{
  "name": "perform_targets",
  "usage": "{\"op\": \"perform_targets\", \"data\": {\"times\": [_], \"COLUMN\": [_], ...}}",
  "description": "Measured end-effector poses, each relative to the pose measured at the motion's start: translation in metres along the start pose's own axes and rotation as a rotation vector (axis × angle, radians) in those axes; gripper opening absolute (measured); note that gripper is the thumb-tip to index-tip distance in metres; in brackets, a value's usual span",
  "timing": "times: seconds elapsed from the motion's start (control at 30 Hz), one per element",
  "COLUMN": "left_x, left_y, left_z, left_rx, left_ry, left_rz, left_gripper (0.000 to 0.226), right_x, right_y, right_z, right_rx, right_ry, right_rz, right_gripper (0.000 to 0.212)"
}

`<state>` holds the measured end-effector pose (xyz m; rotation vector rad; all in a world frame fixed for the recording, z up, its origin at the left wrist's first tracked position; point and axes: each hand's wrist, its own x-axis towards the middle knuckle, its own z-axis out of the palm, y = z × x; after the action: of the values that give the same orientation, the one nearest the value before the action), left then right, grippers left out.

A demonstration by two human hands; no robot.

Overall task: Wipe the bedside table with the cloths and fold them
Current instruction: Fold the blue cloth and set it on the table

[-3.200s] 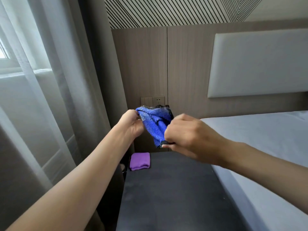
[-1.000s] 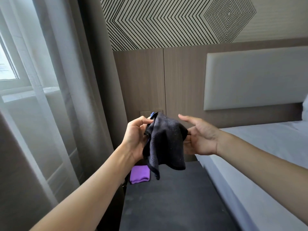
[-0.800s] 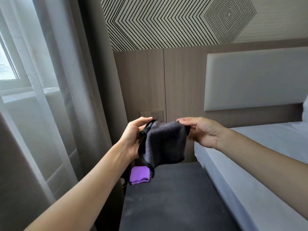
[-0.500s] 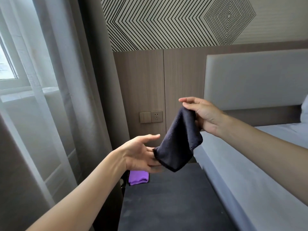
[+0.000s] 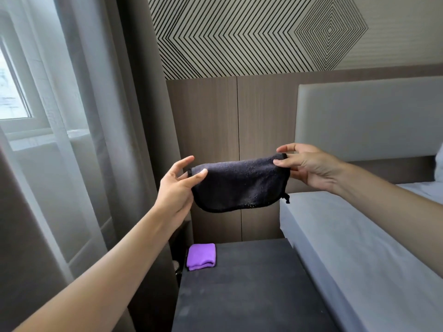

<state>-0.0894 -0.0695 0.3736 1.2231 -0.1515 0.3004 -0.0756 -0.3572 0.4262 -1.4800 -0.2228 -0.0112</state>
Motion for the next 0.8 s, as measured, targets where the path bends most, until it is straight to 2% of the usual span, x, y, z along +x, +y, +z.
{"op": "perform_targets", "data": {"times": [0.07, 0.17, 0.23, 0.4, 0.47, 0.57, 0.67, 0.8], "left_x": [-0.003, -0.008, -0.009, -0.008, -0.010, -0.010, -0.016, -0.030], "left_y": [0.007, 0.014, 0.017, 0.022, 0.027, 0.034, 0.039, 0.039], "left_z": [0.000, -0.001, -0.002, -0.003, -0.003, -0.007, -0.007, 0.009], "left_rx": [0.048, 0.348, 0.462, 0.522, 0.421, 0.164, 0.096, 0.008], "left_ry": [-0.003, 0.028, 0.023, 0.058, -0.014, -0.301, -0.536, -0.845], "left_rz": [0.069, 0.269, 0.369, 0.421, 0.343, 0.144, -0.112, -0.438], "left_gripper": [0.045, 0.027, 0.018, 0.012, 0.011, 0.022, 0.019, 0.047], "right_x": [0.000, -0.001, -0.002, 0.002, 0.002, -0.002, -0.006, -0.008], "right_y": [0.000, -0.003, -0.004, -0.008, -0.013, -0.020, -0.027, -0.035], "right_z": [-0.001, -0.002, -0.004, -0.006, -0.006, 0.003, 0.019, 0.037], "right_rx": [-0.049, -0.247, -0.380, -0.590, -0.611, -0.473, -0.332, -0.358], "right_ry": [-0.008, -0.003, 0.023, 0.124, 0.127, 0.011, -0.088, -0.223], "right_rz": [-0.051, -0.169, -0.232, -0.384, -0.431, -0.443, -0.429, -0.427], "right_gripper": [0.022, 0.012, 0.005, 0.003, 0.006, 0.014, 0.019, 0.015]}}
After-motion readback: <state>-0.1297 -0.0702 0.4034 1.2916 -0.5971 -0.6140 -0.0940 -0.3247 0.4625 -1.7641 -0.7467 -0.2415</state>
